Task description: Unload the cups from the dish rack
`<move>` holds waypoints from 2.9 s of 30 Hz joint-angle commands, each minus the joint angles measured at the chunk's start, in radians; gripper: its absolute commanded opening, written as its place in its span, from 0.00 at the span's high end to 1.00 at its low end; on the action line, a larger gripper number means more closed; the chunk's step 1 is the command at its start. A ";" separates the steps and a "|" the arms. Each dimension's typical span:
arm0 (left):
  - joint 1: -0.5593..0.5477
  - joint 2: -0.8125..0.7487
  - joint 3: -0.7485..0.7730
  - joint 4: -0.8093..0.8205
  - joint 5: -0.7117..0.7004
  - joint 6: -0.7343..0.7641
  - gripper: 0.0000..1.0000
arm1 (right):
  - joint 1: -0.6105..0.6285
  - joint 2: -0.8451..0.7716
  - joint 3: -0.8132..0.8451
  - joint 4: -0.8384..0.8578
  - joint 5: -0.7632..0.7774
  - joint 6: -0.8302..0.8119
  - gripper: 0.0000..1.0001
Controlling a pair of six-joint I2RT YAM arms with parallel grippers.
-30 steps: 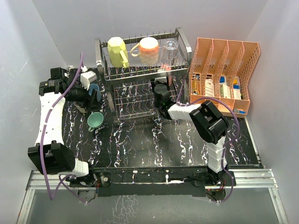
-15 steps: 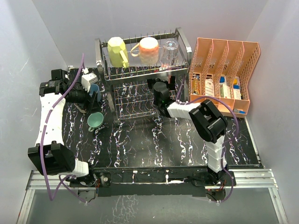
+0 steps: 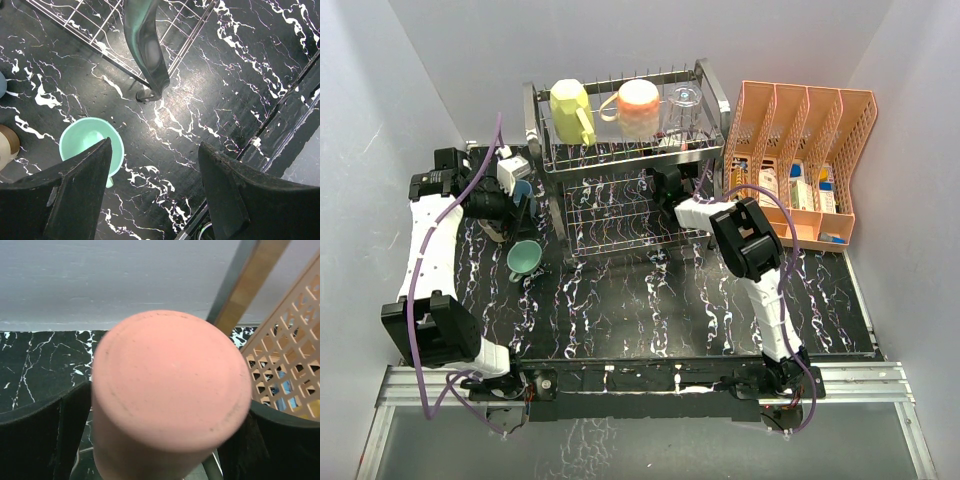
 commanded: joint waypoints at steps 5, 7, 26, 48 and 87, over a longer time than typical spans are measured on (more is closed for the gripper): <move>0.003 0.012 0.027 0.000 0.060 0.013 0.32 | 0.004 0.036 0.102 0.020 -0.019 -0.023 0.04; 0.003 0.015 0.023 0.005 0.062 0.014 0.32 | -0.001 0.036 0.102 0.013 -0.018 -0.005 0.09; 0.004 0.004 0.040 -0.062 0.099 0.079 0.32 | 0.058 -0.096 -0.141 0.240 -0.060 -0.073 0.74; -0.041 -0.130 -0.057 -0.087 0.134 0.149 0.32 | 0.375 -0.521 -0.702 0.406 0.077 -0.004 0.75; -0.503 -0.552 -0.384 0.434 -0.023 0.060 0.41 | 0.463 -0.948 -0.795 -0.095 -0.682 1.794 0.75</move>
